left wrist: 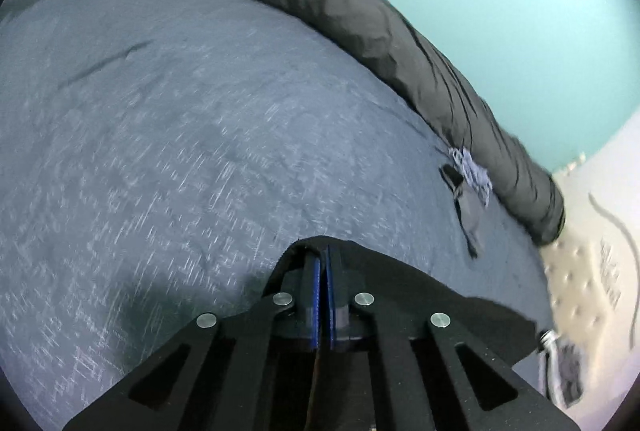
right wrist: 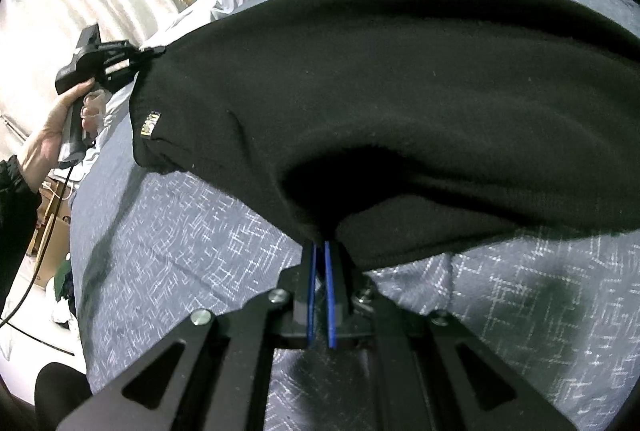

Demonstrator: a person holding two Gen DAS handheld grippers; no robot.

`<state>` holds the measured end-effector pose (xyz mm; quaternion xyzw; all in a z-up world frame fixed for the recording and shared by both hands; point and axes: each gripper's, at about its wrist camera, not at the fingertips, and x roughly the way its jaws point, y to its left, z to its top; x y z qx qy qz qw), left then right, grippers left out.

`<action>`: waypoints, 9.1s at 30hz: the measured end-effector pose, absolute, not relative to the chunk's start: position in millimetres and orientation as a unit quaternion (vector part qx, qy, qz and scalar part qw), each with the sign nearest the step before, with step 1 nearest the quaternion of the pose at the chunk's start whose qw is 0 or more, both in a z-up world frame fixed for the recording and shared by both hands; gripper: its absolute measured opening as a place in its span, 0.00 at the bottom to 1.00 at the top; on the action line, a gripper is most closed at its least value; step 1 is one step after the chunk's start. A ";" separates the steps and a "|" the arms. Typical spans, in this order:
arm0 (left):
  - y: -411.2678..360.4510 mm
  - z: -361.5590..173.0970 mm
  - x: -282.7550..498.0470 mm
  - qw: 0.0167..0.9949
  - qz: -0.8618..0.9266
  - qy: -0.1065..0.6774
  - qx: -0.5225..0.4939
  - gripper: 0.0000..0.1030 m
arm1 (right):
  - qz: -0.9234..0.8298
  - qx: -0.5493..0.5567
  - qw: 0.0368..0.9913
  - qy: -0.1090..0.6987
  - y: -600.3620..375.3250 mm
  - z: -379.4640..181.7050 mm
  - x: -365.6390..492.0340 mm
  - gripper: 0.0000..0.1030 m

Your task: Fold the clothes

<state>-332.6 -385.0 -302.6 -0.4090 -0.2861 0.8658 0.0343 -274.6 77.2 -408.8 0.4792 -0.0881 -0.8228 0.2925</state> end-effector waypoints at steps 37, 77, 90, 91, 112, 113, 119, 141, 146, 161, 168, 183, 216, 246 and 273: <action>-197.8 -303.4 -246.8 0.053 0.890 -0.203 -0.404 0.50 | -0.871 0.390 -0.071 -0.291 519.0 -339.5 -291.8 0.36; -189.3 -316.2 -240.1 0.053 0.894 -0.204 -0.395 0.50 | -0.922 0.276 -0.052 -0.267 572.6 -246.2 -386.4 0.09; -196.7 -309.7 -239.6 0.056 0.894 -0.220 -0.385 0.50 | -0.935 0.257 -0.107 -0.218 609.0 -149.6 -371.6 0.09; -196.5 -309.1 -239.6 0.056 0.895 -0.219 -0.386 0.50 | -0.936 0.254 -0.113 -0.215 612.8 -143.8 -367.4 0.09; -243.5 -303.6 -216.7 0.016 0.898 -0.200 -0.391 0.50 | -0.943 0.328 0.036 -0.038 320.2 -124.5 -403.0 0.09; -248.3 -304.2 -214.5 0.015 0.898 -0.204 -0.390 0.50 | -0.941 0.333 0.049 -0.029 295.9 -125.9 -404.8 0.09; -267.0 -306.8 -202.7 0.000 0.897 -0.204 -0.392 0.50 | -0.925 0.359 0.123 -0.003 175.1 -143.8 -404.0 0.09; -292.1 -307.0 -190.1 -0.016 0.897 -0.224 -0.380 0.50 | -0.854 0.457 0.242 0.064 -55.8 -286.2 -376.8 0.10; -288.4 -306.2 -191.1 -0.015 0.898 -0.220 -0.381 0.50 | -0.849 0.464 0.244 0.073 -68.4 -311.7 -369.9 0.15; -281.0 -306.9 -193.6 -0.009 0.898 -0.218 -0.383 0.50 | -0.875 0.409 0.260 -0.029 0.9 -267.1 -361.5 0.57; -277.4 -305.6 -195.9 -0.006 0.899 -0.216 -0.382 0.50 | -0.859 0.449 0.239 -0.050 26.4 -296.9 -369.1 0.32; -280.3 -306.3 -195.1 -0.007 0.898 -0.219 -0.381 0.50 | -0.848 0.445 0.286 0.033 -39.0 -323.1 -338.1 0.32; -278.9 -306.6 -196.0 -0.006 0.898 -0.221 -0.381 0.50 | -0.844 0.410 0.343 -0.040 -18.7 -312.8 -315.9 0.03; -265.2 -310.6 -201.9 0.005 0.897 -0.211 -0.389 0.52 | -0.896 0.428 0.103 -0.052 100.6 -351.2 -340.6 0.04; -263.1 -312.3 -203.4 0.012 0.894 -0.224 -0.389 0.56 | -0.882 0.458 0.103 -0.044 63.7 -354.1 -412.9 0.02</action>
